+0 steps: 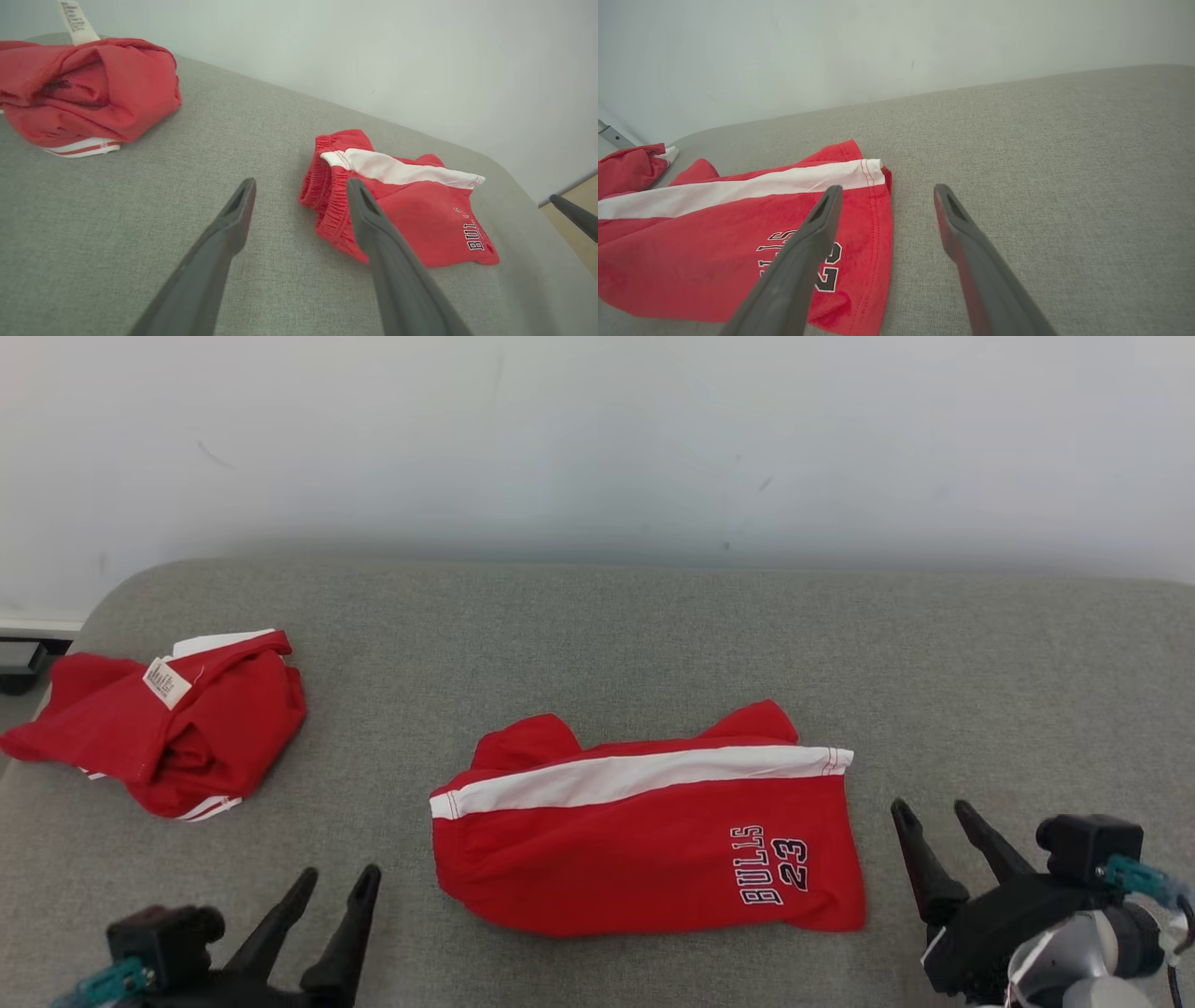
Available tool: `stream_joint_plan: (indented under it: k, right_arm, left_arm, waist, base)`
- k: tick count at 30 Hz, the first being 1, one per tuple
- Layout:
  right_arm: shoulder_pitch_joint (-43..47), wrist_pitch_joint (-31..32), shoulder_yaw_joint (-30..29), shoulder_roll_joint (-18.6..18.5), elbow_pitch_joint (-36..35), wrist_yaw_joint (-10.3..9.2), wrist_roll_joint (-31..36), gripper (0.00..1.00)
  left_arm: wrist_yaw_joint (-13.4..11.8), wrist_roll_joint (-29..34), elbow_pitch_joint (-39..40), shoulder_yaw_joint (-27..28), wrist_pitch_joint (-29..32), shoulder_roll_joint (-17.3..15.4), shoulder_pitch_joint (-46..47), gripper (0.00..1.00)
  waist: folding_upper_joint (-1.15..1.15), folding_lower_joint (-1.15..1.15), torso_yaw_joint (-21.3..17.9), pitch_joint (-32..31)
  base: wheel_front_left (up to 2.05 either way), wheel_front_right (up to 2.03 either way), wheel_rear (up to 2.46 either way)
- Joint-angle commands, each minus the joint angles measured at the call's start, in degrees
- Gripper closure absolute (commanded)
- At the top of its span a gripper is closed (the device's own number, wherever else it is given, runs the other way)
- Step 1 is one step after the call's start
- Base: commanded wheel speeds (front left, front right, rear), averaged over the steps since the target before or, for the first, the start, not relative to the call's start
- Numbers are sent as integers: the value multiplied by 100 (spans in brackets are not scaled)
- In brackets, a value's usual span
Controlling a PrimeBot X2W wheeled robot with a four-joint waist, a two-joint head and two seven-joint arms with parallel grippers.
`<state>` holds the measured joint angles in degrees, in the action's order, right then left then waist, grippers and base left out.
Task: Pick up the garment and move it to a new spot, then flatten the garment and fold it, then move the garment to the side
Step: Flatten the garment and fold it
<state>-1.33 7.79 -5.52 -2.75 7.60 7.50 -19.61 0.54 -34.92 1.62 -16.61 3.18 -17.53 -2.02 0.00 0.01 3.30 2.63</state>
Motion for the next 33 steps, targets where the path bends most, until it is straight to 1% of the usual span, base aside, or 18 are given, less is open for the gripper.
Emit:
stream_joint_plan:
  k: [1, 4, 9, 10, 14, 18, 23, 27, 33]
  right_arm:
    - [-189, 209, 9, -24, -43, -2, -31, 0]
    - [-441, 717, 27, -27, -104, -2, 45, 0]
    - [-897, 1686, -4, -25, -161, -2, 268, 0]
    - [-897, 1686, -4, -25, -161, -2, 268, 0]
    - [-1231, 2271, -53, -25, -202, -2, 480, 0]
    - [-1526, 2656, -121, -27, -155, -2, 591, 0]
    - [-1769, 2823, -202, -25, -79, -2, 673, 0]
    - [-1853, 2772, -214, -25, -37, -2, 686, 0]
    - [-1890, 2696, -189, -25, 32, -2, 657, 0]
  left_arm:
    - [5, -104, 56, -42, 258, -60, 193, 0]
    - [-50, -163, 146, -140, 787, -105, 523, 0]
    - [-294, -165, 222, -327, 1665, -106, 1094, 0]
    - [-294, -165, 222, -327, 1665, -106, 1094, 0]
    - [-371, -55, 196, -476, 2056, -63, 1546, 0]
    - [-457, -55, 74, -571, 2344, 51, 1931, 0]
    - [-532, -15, -12, -694, 2648, 115, 2238, 0]
    - [-606, -54, -8, -754, 2851, 151, 2272, 0]
    - [-731, -52, 144, -808, 3047, 115, 2229, 0]
  waist:
    - [0, -1, 19, 83]
    - [0, -1, 43, 209]
    - [0, -1, 142, 468]
    - [0, -1, 142, 468]
    - [0, -1, 228, 736]
    - [0, -1, 283, 954]
    - [0, -1, 307, 1181]
    - [0, -1, 291, 1302]
    - [0, -1, 279, 1386]
  base:
    - [0, 0, 0]
    - [0, 0, 0]
    - [0, 0, 0]
    - [0, 0, 0]
    - [0, 0, 0]
    - [0, 0, 0]
    - [0, 0, 0]
    - [0, 0, 0]
    - [0, 0, 0]
